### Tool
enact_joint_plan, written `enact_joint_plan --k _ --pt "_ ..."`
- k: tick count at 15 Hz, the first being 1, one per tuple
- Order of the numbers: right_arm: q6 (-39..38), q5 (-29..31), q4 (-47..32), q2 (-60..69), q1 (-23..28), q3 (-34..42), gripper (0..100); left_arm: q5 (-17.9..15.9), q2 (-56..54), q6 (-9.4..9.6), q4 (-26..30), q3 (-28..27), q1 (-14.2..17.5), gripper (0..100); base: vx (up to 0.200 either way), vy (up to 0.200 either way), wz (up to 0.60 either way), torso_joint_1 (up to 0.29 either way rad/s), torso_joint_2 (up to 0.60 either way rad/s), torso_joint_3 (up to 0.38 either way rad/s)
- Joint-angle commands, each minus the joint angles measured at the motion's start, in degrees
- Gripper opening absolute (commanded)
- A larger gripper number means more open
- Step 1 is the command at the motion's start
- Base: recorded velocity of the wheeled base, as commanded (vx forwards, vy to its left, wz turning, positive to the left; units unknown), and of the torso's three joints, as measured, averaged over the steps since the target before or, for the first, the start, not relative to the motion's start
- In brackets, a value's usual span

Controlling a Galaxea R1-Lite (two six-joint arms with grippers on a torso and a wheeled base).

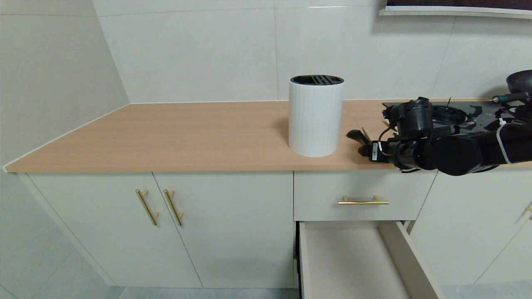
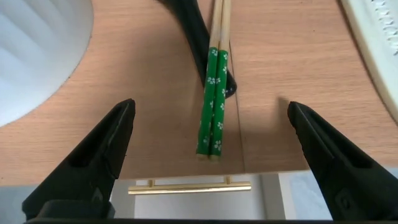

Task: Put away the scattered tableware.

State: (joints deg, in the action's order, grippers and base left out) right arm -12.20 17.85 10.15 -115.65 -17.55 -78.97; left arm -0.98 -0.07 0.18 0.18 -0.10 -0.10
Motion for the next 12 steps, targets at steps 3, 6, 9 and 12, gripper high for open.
enact_joint_plan --k 3,6,9,12 --pt "-0.1 0.0 0.2 -0.1 0.3 -0.5 0 0.0 0.1 -0.01 0.0 0.0 0.0 100 0.0 0.0 0.0 0.0 0.0 0.0" --pt "-0.1 0.0 0.2 0.1 0.3 -0.4 0 0.0 0.1 -0.01 0.0 0.0 0.0 100 0.0 0.0 0.0 0.0 0.0 0.0" --pt "-0.1 0.0 0.2 0.2 0.3 -0.4 0 0.0 0.1 -0.01 0.0 0.0 0.0 100 0.0 0.0 0.0 0.0 0.0 0.0" --pt "-0.4 0.1 0.2 0.8 0.4 -0.4 0 0.0 0.1 -0.01 0.0 0.0 0.0 100 0.0 0.0 0.0 0.0 0.0 0.0"
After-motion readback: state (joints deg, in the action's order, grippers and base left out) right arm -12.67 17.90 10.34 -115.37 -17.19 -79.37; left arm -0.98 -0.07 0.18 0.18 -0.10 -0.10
